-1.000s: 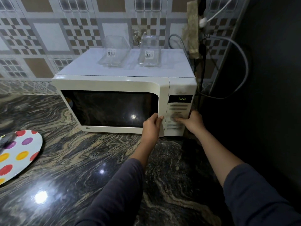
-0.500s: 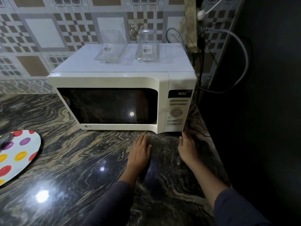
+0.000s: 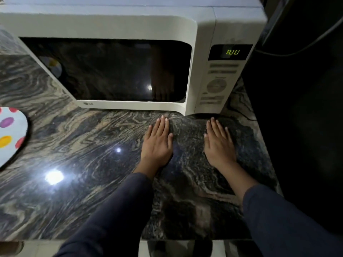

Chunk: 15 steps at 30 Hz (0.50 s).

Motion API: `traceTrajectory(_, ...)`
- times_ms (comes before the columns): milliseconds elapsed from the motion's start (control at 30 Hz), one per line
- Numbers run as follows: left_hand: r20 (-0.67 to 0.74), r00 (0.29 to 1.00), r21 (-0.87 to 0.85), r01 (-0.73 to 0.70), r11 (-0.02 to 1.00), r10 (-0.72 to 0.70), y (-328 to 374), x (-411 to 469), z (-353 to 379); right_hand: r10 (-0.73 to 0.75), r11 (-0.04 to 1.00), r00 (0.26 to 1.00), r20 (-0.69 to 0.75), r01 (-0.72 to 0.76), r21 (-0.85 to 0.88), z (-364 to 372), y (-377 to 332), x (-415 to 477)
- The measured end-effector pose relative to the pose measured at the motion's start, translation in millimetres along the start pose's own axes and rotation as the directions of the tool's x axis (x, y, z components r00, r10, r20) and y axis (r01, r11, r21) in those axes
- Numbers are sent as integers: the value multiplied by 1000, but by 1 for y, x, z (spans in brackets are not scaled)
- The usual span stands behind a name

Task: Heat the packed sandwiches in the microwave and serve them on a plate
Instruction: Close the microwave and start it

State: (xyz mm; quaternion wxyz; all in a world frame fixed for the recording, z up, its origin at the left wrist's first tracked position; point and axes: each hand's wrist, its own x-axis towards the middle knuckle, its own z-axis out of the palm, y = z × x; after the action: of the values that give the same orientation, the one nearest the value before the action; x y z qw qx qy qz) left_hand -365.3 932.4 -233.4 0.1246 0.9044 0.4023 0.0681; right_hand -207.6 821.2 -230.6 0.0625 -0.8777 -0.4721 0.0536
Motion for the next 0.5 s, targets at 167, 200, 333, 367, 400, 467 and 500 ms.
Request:
traceTrajectory(167,-3,1000,-13,-2,1000,2,0,0,0,-3,1000,1000,0,3,5,-2,1,-1)
traceTrajectory(200,-3,1000,-15,-3,1000,3,0,-1,0,-3,1000,1000,-2,3,9,-2,1,-1)
traceTrajectory(333,-6,1000,-28,-2,1000,1,1,-2,-1,-4,1000,1000,-14,4,5,0,0,-1)
traceTrajectory(367,-4,1000,-29,-1,1000,1,1,-2,-1,-5,1000,1000,-16,5,3,0,0,-1)
traceTrajectory(400,-2,1000,-28,-1,1000,1,1,-2,-1,-7,1000,1000,-17,7,4,0,0,-1)
traceTrajectory(467,1,1000,-24,-2,1000,2,1,-2,-2,-11,1000,1000,-17,11,2,0,1,-2)
traceTrajectory(500,4,1000,-23,-2,1000,2,1,-2,-2,-12,1000,1000,-15,12,1,0,1,-2)
